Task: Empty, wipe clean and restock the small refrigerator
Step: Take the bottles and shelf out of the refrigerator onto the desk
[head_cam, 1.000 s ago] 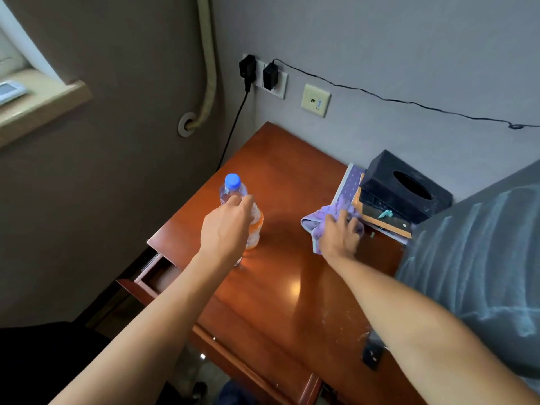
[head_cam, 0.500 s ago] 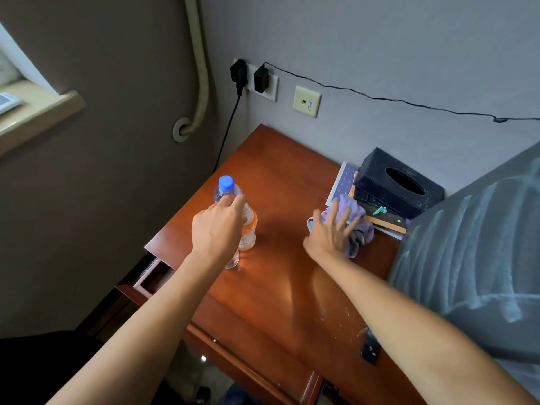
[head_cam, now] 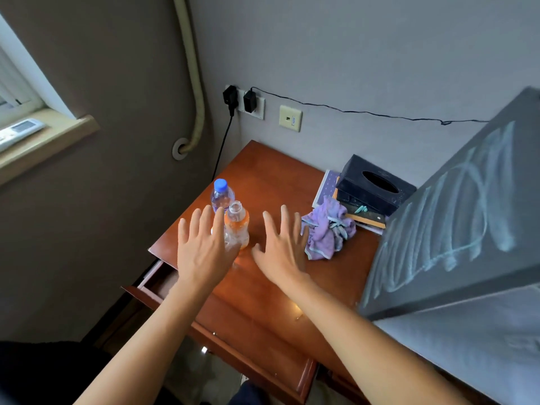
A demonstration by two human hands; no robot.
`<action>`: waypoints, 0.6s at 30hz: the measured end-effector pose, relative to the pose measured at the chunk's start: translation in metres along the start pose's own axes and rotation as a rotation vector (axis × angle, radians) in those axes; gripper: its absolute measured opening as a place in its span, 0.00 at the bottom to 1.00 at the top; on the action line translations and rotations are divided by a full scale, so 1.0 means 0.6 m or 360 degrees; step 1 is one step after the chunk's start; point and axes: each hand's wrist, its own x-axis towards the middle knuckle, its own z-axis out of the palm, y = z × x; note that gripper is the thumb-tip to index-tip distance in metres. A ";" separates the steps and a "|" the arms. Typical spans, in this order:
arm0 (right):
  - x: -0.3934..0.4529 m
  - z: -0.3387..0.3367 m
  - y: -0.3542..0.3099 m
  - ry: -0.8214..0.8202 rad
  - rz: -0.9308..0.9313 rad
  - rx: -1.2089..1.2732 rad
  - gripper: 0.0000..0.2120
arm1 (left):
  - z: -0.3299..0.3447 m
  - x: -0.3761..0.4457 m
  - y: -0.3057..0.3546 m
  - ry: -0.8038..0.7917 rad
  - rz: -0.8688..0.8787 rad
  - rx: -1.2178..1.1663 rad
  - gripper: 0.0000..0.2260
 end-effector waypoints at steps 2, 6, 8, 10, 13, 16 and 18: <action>-0.037 -0.010 0.002 0.0079 -0.0005 0.0011 0.38 | -0.014 -0.029 0.017 0.0000 0.0005 -0.0005 0.36; -0.114 -0.026 0.017 0.0142 -0.0037 0.0017 0.36 | -0.037 -0.075 0.067 -0.0054 0.0019 -0.0050 0.42; -0.152 -0.032 0.032 0.0155 -0.0040 0.0035 0.37 | -0.046 -0.099 0.096 -0.0071 0.0029 -0.0088 0.40; -0.193 -0.041 0.049 0.0136 -0.0020 0.0049 0.39 | -0.054 -0.127 0.126 -0.0097 0.0055 -0.0100 0.38; -0.257 -0.052 0.079 0.0092 0.0019 0.0084 0.39 | -0.057 -0.178 0.168 -0.0143 0.0125 -0.0114 0.38; -0.319 -0.056 0.116 0.0034 0.0079 0.0090 0.40 | -0.049 -0.230 0.204 -0.0196 0.0217 -0.0135 0.38; -0.359 -0.056 0.144 0.0017 0.0116 0.0051 0.41 | -0.041 -0.263 0.230 -0.0266 0.0265 -0.0121 0.39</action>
